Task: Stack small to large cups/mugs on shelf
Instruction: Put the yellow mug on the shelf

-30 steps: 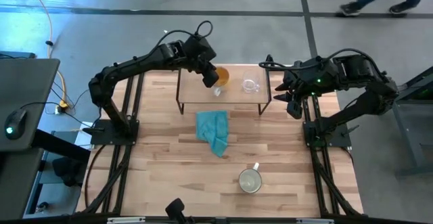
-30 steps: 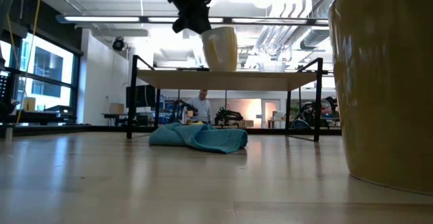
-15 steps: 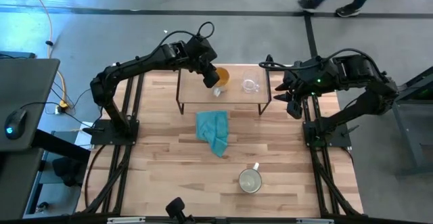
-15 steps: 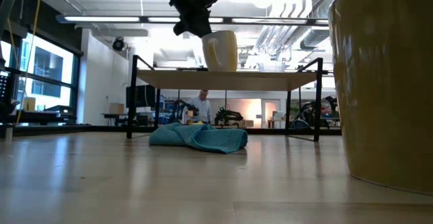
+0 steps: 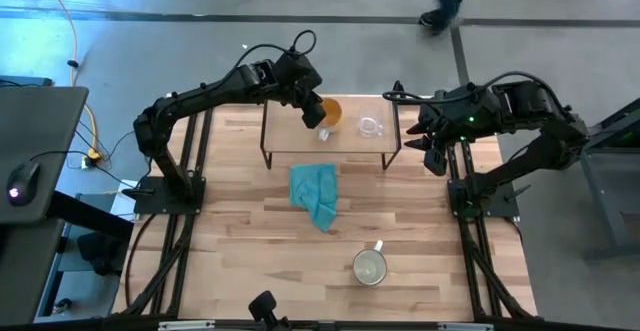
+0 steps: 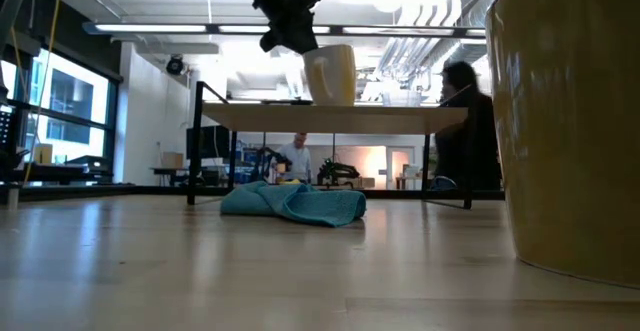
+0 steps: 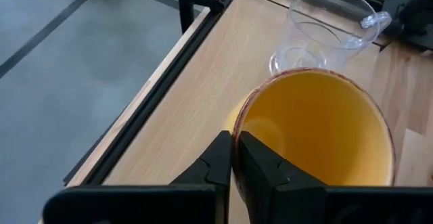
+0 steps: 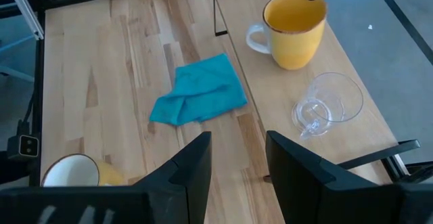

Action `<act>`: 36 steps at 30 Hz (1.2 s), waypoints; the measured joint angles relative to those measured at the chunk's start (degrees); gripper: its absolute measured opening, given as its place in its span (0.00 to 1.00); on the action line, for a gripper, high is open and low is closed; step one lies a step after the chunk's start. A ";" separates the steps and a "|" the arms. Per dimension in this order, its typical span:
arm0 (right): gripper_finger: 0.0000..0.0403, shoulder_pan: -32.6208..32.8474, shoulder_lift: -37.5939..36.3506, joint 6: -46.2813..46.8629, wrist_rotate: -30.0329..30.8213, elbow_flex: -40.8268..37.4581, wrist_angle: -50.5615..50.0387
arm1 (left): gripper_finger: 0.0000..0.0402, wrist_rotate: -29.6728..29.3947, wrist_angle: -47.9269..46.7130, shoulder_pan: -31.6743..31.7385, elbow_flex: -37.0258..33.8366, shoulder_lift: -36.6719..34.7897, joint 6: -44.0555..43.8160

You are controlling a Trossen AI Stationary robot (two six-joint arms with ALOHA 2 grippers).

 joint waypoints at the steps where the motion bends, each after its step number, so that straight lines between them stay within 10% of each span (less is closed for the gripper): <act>1: 0.33 0.00 0.01 0.00 0.00 0.00 0.00 | 0.03 0.06 -0.06 0.00 0.00 0.00 0.00; 36: 0.33 0.00 0.00 -0.32 -0.04 0.00 -0.02 | 0.04 3.04 -3.17 0.87 0.02 -0.02 -1.54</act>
